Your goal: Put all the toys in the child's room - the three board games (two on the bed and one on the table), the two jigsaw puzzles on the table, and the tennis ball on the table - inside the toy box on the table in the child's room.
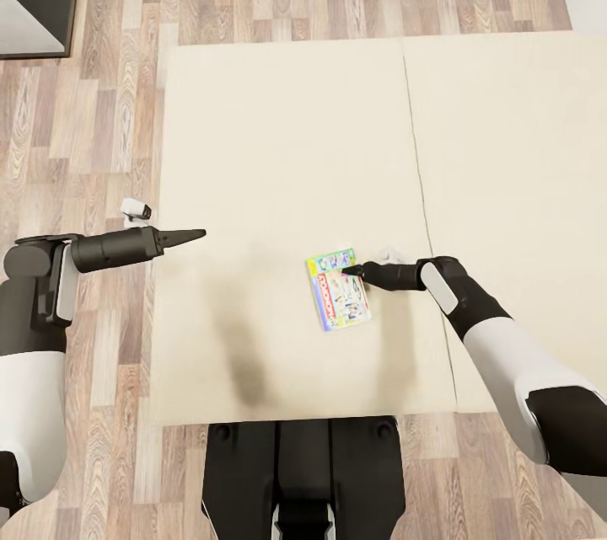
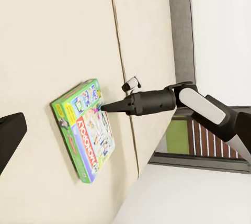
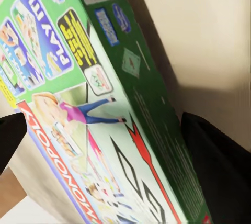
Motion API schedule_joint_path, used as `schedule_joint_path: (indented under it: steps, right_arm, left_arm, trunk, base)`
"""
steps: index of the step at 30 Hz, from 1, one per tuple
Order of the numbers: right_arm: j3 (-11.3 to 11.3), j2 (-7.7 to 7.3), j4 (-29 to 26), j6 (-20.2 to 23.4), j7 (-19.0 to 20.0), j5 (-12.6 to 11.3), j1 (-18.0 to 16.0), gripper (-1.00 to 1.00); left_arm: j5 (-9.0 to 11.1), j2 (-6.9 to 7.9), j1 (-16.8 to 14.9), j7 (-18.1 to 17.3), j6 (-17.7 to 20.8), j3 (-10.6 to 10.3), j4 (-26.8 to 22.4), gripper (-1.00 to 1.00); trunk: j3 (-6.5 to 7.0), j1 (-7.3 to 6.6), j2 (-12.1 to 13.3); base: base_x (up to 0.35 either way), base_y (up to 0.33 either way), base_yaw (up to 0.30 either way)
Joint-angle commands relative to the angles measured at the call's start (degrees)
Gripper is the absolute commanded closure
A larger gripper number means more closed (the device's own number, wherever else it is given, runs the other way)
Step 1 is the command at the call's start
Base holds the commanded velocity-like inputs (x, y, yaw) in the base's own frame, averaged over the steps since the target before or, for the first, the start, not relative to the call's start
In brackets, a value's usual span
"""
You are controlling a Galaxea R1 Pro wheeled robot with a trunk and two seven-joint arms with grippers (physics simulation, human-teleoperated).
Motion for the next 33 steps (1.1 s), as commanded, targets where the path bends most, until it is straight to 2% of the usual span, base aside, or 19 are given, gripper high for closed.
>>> schedule_joint_path:
  steps: [1, 33]
  right_arm:
    - [0.26, -0.06, 0.0, 0.03, 0.12, 0.46, -0.01, -1.0]
    - [0.35, -0.05, 1.25, -0.26, 0.08, 0.61, -0.01, -1.0]
  left_arm:
    - [0.07, 0.01, -0.02, -0.14, 0.6, 0.0, 0.0, -1.0]
    - [0.15, -0.01, -0.02, -0.14, 0.6, 0.0, 0.0, -1.0]
  trunk:
    - [-0.06, 0.04, -0.08]
    - [-0.06, 0.04, -0.08]
  base:
    - [0.0, 0.0, 0.0]
    - [0.0, 0.07, 0.0]
